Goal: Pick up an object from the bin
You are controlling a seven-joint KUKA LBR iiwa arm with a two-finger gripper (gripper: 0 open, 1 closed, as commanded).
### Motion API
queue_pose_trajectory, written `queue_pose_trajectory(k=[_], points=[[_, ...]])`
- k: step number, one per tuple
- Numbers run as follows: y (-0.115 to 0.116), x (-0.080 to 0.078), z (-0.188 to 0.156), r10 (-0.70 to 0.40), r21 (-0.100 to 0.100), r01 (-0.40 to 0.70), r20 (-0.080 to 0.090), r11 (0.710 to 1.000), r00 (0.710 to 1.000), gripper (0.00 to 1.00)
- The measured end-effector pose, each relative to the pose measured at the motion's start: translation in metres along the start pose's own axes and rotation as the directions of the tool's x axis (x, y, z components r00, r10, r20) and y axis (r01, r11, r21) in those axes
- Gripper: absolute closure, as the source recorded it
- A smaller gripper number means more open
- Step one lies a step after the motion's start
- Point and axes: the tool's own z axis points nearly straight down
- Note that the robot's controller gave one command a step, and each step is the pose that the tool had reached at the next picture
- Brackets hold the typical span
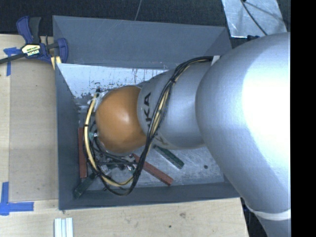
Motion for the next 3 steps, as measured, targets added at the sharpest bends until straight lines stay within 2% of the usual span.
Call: queue_pose_trajectory(k=[1, 2, 3], points=[[0.000, 0.000, 0.000, 0.001, 0.000, -0.001, 0.000, 1.000, 1.000, 1.00], [-0.046, 0.004, 0.000, 0.001, -0.003, -0.001, 0.002, 1.000, 1.000, 1.00], [-0.030, -0.019, -0.047, 0.124, 0.000, -0.124, -0.009, 0.992, 0.992, 1.00]])
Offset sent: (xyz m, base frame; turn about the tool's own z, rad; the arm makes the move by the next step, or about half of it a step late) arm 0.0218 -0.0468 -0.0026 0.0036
